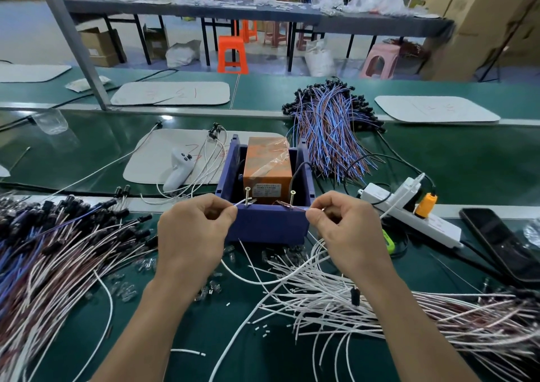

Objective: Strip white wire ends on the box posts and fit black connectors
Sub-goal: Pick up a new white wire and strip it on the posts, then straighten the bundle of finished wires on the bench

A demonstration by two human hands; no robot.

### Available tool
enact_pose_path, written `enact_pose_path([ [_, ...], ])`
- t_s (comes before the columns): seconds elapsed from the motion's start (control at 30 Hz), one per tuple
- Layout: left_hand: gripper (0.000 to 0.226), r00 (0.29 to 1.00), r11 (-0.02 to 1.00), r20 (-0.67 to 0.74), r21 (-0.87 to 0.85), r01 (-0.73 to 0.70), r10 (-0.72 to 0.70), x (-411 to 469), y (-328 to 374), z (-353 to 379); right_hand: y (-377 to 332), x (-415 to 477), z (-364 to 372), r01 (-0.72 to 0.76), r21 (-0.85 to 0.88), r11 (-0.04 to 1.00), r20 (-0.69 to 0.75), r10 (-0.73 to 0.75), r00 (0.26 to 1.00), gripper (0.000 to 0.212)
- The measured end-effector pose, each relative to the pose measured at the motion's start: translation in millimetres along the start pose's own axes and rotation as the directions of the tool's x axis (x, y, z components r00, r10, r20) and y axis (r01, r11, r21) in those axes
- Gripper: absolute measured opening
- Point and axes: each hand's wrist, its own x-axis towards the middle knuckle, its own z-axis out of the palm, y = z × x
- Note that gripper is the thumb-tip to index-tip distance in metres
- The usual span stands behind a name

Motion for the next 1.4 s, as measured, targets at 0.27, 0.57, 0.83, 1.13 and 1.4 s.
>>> enact_pose_path([
  [0.27,0.012,1.0,1.0,-0.013,-0.028,0.004,-0.005,0.4,0.3,2.7,-0.9,5.6,-0.6,0.018,-0.034,0.999,-0.016,-0.018,1.0,0.023],
  [0.57,0.023,1.0,1.0,-0.018,-0.003,0.004,-0.004,-1.0,5.2,2.2,2.0,10.2,-0.6,0.019,-0.086,0.996,-0.018,-0.02,1.0,0.019],
  [0.83,0.02,1.0,1.0,-0.022,-0.005,0.013,-0.013,-1.0,9.2,0.2,3.4,12.9,2.7,0.032,-0.073,0.997,-0.008,-0.033,0.999,0.021],
  [1.13,0.026,1.0,1.0,-0.017,0.017,0.004,-0.004,-3.7,13.0,-3.9,-1.1,11.8,-0.4,0.045,-0.096,0.994,0.002,-0.045,0.999,0.018],
  [1.4,0.009,0.972,0.993,0.228,-0.114,-0.036,0.061,-24.5,16.9,-7.8,-8.3,-10.8,-74.9,0.056,-0.411,0.91,0.222,0.04,0.974,0.02],
])
